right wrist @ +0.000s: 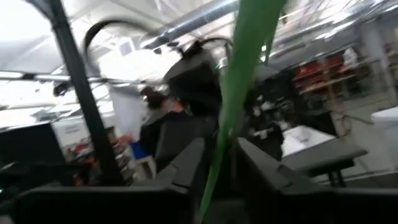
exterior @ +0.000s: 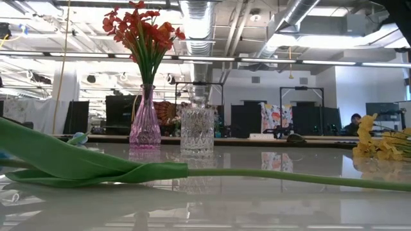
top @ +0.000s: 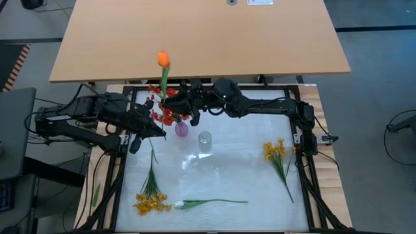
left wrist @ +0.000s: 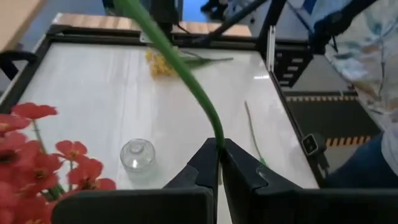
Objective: Sort flowers into vase by color
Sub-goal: Put the orange tulip into the violet vase
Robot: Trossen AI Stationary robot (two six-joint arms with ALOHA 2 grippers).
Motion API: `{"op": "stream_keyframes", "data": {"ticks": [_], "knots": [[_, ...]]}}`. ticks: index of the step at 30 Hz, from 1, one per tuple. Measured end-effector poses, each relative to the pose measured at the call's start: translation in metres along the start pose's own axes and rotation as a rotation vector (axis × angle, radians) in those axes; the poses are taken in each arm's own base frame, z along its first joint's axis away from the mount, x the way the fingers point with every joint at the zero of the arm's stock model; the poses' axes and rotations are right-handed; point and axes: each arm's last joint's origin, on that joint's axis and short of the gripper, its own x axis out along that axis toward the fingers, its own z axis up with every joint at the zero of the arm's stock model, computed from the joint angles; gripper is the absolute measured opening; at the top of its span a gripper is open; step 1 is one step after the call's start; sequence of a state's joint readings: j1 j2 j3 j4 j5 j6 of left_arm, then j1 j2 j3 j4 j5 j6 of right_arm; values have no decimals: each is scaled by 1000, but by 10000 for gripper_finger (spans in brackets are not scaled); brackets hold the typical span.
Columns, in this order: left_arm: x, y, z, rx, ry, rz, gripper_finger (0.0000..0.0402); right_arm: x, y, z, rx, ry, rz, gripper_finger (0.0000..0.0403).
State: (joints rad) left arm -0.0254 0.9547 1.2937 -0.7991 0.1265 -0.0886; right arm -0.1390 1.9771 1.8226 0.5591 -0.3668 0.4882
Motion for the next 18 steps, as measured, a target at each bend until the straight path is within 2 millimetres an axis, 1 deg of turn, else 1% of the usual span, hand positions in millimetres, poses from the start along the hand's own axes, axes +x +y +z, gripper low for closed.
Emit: {"op": "stream_keyframes", "data": {"ticks": [5,9,13,18], "knots": [[-5,0,3,2,-44,8,0,3,6,-11,-19,89,79,192],[-9,-1,8,9,-109,1,0,6,12,-19,-51,132,87,230],[-7,-1,9,8,-113,0,0,8,18,-22,-91,135,104,240],[-6,-1,10,-8,-115,-3,0,9,21,-24,-113,134,113,221]]}}
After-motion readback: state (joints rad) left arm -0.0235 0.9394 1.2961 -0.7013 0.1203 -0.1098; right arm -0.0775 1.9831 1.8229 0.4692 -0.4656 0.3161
